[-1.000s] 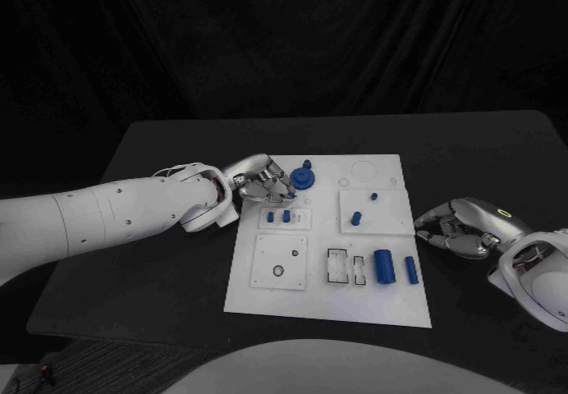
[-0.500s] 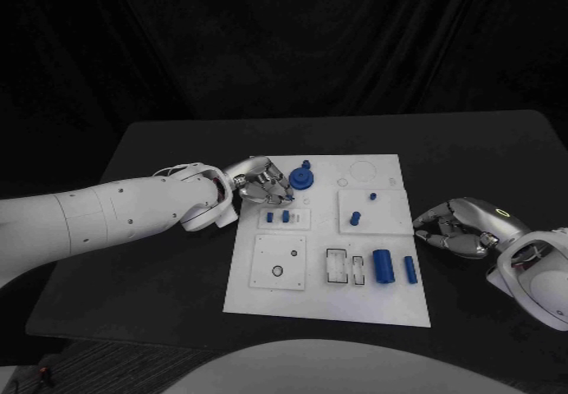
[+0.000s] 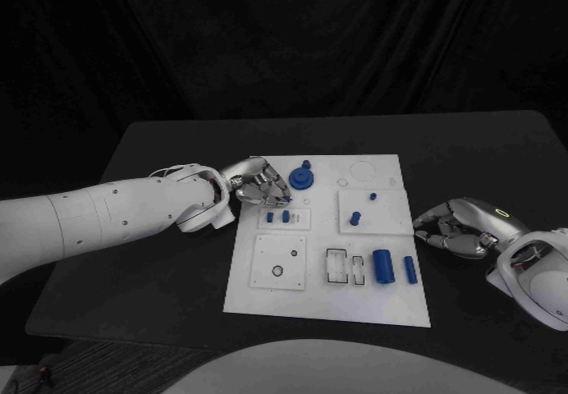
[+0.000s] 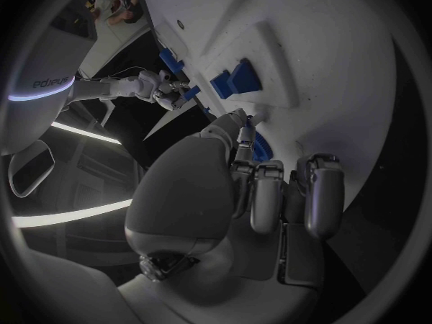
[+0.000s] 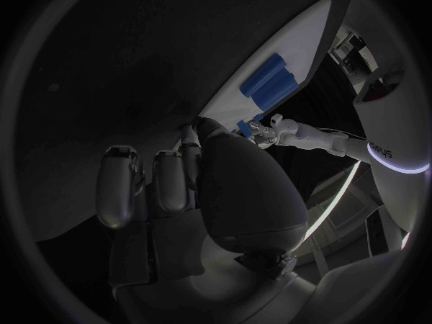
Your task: Assemble the parts on the task board
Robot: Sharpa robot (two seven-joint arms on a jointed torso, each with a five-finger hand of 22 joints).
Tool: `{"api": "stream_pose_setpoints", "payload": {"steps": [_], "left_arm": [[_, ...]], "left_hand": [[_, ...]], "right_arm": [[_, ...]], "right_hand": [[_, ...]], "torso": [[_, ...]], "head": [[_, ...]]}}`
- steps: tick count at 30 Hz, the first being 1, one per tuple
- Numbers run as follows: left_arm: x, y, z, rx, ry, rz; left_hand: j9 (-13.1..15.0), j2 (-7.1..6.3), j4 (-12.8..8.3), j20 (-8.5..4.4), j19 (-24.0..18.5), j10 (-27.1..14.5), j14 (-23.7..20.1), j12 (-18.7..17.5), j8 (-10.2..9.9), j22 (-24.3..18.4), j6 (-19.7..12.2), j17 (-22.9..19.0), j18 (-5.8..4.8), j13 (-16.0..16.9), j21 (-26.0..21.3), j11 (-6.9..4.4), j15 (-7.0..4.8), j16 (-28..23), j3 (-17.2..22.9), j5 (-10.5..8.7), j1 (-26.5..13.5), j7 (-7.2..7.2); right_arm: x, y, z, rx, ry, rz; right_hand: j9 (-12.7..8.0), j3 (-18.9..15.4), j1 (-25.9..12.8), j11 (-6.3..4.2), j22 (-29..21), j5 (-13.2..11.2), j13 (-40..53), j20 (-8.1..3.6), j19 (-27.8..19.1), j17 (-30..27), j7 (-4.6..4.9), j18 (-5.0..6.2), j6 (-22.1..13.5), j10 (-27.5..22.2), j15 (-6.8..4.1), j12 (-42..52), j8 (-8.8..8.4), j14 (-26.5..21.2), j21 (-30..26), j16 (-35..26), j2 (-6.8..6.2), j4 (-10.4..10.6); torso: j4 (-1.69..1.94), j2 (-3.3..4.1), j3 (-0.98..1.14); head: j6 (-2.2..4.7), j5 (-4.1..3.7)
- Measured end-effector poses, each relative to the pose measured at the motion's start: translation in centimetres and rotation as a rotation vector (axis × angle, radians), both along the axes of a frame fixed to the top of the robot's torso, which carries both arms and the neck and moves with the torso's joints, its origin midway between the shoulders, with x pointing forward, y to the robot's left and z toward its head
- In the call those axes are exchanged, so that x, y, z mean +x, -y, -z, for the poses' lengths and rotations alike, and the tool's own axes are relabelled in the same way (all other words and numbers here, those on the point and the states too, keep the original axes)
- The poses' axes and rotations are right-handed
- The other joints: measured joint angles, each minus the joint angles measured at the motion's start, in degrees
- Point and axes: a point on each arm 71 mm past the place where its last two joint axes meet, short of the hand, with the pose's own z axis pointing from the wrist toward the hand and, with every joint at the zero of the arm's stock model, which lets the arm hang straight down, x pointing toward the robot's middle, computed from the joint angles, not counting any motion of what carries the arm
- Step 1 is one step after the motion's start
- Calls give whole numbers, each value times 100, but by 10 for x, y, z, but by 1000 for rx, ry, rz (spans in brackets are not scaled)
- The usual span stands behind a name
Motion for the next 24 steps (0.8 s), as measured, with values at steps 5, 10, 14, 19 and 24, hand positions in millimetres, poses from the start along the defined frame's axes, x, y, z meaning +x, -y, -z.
{"api": "stream_pose_setpoints", "payload": {"steps": [5,10,14,19,24], "left_arm": [[-1,-1,-1,-3,4,-1],[-1,-3,-1,-6,11,-2],[-2,-5,-2,-8,15,-4],[-2,-6,-2,-9,19,-6],[-2,-9,-3,-9,21,-10]], "left_hand": [[0,-7,0,21,21,0,0,-24,-3,0,-2,0,1,0,0,0,0,0,0,0,7,1],[0,-7,0,21,22,-1,0,-24,-6,0,-3,0,0,0,0,-1,0,0,0,0,7,1],[0,-7,0,22,22,-1,0,-45,-12,0,-4,0,0,0,0,-1,0,0,0,0,6,1],[0,-7,0,42,1,-1,0,-45,-12,0,-20,0,1,0,0,-1,0,0,0,0,6,0],[-1,-7,10,42,1,-1,0,-45,-12,0,-20,0,1,0,0,-1,0,0,-10,-1,6,0]], "right_arm": [[0,0,0,0,-1,0],[0,0,1,0,-1,1],[0,0,1,0,-1,1],[0,0,1,0,-1,1],[0,0,1,-1,-1,2]], "right_hand": [[0,0,0,0,0,0,0,0,0,0,0,0,0,0,0,0,0,0,0,0,0,0],[-1,0,-1,0,0,0,0,0,0,-2,0,0,0,0,0,-1,0,0,-5,0,-1,0],[-2,0,-1,-1,0,0,0,0,0,-5,0,1,0,1,0,-28,0,0,-26,0,-1,0],[-3,0,-1,0,4,0,0,0,0,-5,0,0,0,1,0,-29,0,0,-26,0,-1,0],[-3,0,-1,1,4,0,0,0,0,-5,0,0,0,-1,0,-29,0,0,-26,0,-1,0]], "torso": [[0,2,1],[-4,4,2],[-8,6,3],[-8,7,5],[-7,7,5]], "head": [[0,9],[0,12],[0,8],[0,4],[0,8]]}}
